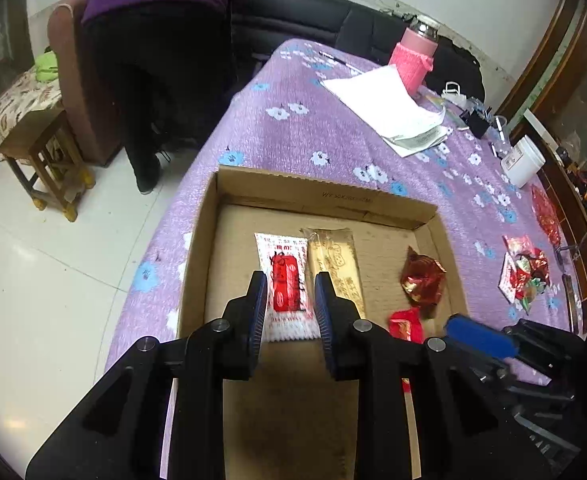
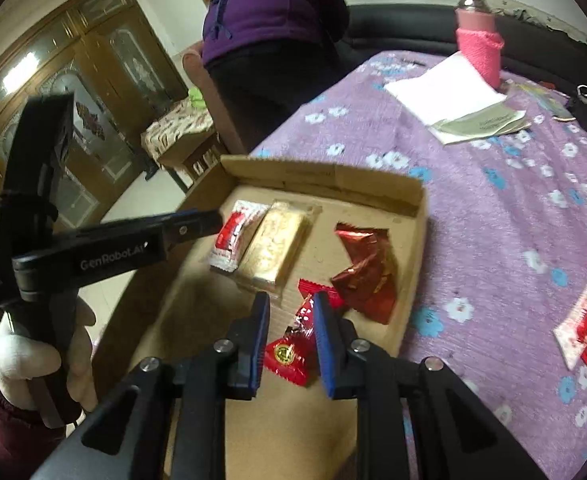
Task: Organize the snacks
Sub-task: 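Place the red candy packet and white-red sachet into the tray with both grippers, then grasp the green candy with the right gripper while the left grasps a white-red sachet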
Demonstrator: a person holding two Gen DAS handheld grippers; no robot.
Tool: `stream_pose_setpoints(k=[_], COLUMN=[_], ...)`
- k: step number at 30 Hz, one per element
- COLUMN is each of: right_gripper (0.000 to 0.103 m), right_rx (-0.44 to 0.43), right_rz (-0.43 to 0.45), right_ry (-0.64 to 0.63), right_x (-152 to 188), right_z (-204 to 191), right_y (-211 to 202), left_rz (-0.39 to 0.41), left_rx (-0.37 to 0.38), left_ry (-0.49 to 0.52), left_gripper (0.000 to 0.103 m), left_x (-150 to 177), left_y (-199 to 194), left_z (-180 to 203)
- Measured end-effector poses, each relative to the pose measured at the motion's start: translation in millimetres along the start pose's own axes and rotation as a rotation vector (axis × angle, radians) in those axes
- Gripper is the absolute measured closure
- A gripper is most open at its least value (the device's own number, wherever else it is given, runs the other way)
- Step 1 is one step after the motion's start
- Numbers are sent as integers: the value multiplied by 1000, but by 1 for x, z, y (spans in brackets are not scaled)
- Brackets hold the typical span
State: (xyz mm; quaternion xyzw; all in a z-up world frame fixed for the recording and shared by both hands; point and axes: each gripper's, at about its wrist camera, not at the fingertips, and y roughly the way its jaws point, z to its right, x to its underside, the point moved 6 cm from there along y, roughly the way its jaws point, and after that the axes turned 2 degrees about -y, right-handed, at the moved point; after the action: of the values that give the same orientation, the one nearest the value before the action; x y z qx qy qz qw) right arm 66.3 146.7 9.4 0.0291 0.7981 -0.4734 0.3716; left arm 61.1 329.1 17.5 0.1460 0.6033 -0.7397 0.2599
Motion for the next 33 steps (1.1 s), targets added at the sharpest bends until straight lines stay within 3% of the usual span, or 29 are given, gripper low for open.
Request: stream_pose_setpoints(k=[4, 5, 7, 8, 15, 18, 20, 33], right_gripper=[75, 75, 75, 75, 75, 74, 66, 66], right_rx=[14, 25, 53, 70, 152, 171, 177, 223], right_rz=[47, 56, 67, 70, 105, 132, 147, 178], right_ry=[28, 34, 49, 61, 152, 177, 201, 351], right_x=[7, 10, 20, 26, 69, 82, 89, 130], right_z=[13, 19, 34, 42, 95, 113, 123, 196], right_y=[-34, -42, -57, -65, -120, -143, -154, -201], left_rz=[26, 32, 33, 22, -55, -74, -105, -144], left_rx=[22, 23, 29, 28, -137, -163, -154, -136], left_ry=[19, 37, 73, 109, 325, 333, 328, 487], left_gripper=[80, 76, 59, 58, 58, 58, 58, 58], left_x=[17, 24, 40, 53, 125, 142, 151, 187], left_y=[-21, -24, -24, -21, 5, 1, -4, -48], left_z=[24, 33, 52, 67, 124, 126, 123, 130])
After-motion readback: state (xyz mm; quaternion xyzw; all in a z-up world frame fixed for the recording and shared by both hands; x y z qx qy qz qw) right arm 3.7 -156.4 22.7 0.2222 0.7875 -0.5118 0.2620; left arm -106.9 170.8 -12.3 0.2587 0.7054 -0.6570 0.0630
